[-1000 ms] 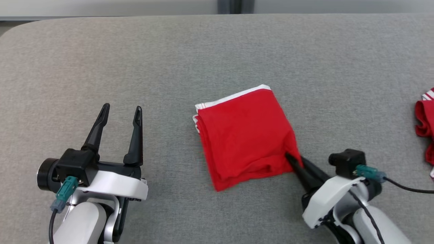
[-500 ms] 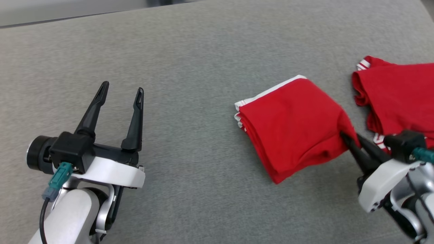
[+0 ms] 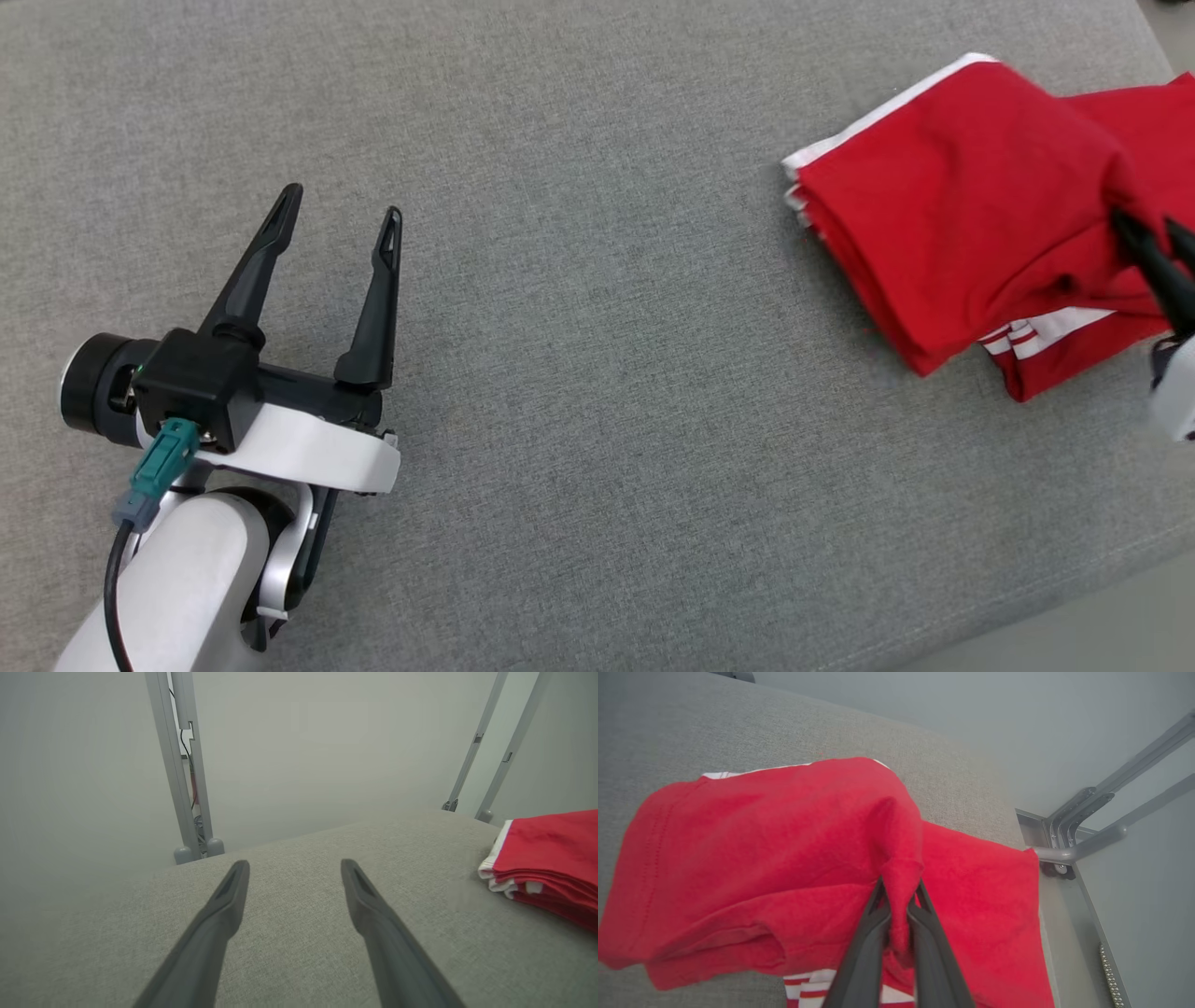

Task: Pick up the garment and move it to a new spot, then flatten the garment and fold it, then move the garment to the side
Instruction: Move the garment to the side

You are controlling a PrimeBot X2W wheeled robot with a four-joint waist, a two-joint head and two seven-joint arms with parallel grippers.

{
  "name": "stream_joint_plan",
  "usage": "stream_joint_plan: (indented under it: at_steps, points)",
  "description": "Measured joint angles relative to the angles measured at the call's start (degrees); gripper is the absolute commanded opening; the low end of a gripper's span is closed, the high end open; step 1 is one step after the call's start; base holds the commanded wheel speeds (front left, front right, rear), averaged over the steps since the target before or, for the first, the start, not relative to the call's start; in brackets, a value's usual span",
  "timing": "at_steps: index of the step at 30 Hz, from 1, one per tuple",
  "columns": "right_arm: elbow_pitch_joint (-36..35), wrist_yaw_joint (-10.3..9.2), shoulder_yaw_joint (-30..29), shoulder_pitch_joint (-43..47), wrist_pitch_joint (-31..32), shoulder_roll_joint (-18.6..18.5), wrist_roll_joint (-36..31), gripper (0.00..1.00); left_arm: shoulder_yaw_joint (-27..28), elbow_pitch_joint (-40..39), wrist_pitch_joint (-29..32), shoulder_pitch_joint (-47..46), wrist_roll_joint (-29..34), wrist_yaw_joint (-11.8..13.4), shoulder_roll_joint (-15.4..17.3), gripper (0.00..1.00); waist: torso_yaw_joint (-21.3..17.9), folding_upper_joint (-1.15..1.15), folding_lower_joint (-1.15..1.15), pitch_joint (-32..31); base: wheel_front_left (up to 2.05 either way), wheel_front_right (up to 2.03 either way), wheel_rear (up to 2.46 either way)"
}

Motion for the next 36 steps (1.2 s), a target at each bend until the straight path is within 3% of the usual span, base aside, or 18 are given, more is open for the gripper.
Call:
stream_joint_plan:
  at_steps: [8, 9, 10, 11, 15, 22, 30, 36]
  points:
    - [7.1, 0.00, -2.3, 0.0, -1.3, -1.1, 5.5, 0.00, 0.0, -0.1, 0.1, -0.1, -0.1, 0.0, 0.2, 1.00, 0.0, 0.00, 0.00, 1.5, 0.00, 0.00, 0.00]
    - [8.8, 0.01, -2.6, 0.0, -2.1, -0.5, 5.6, 0.07, 0.0, -0.1, 0.2, -0.3, -0.1, 0.0, 0.4, 1.00, -0.1, 0.00, 0.00, 1.5, 0.00, 0.00, 0.00]
    - [9.9, 0.00, -2.5, 0.0, -2.7, 0.1, 6.0, 0.49, 0.0, -0.2, 0.2, -0.5, -0.1, 0.0, 0.5, 1.00, -0.3, 0.00, 0.00, 1.5, 0.00, 0.00, 0.00]
    - [11.4, 0.00, -2.5, 0.0, -3.3, 0.6, 6.4, 1.00, -0.2, -0.3, 0.3, -0.8, -0.1, 0.0, 0.5, 1.00, -0.4, 0.00, 0.00, 1.5, 0.00, 0.00, 0.00]
    - [16.0, 0.00, -2.6, -1.0, -7.0, 2.4, 6.4, 1.00, -0.4, -0.5, 0.7, -1.2, 0.0, -0.1, 0.9, 1.00, -1.1, 0.00, 0.00, 1.1, 0.00, 0.00, 0.00]
    - [16.4, 0.00, -7.1, -0.4, -17.0, 6.9, 6.9, 1.00, -0.3, -0.5, 1.2, -0.9, -0.2, 0.1, 1.3, 1.00, -2.2, 0.00, 0.00, -1.0, 0.00, 0.00, 0.00]
    - [4.5, -0.01, -17.0, 4.4, -22.4, 17.0, 2.8, 1.00, 1.4, -0.4, -0.7, 1.2, -1.5, 2.1, 0.6, 1.00, -0.3, 0.00, 0.00, -4.6, 0.00, 0.00, 0.00]
    - [-5.9, -0.02, -17.5, 7.5, -22.1, 26.0, -5.7, 1.00, 3.6, -0.3, -3.3, 3.7, -2.6, 4.2, 0.0, 1.00, 3.8, 0.00, 0.00, -7.1, 0.00, 0.00, 0.00]
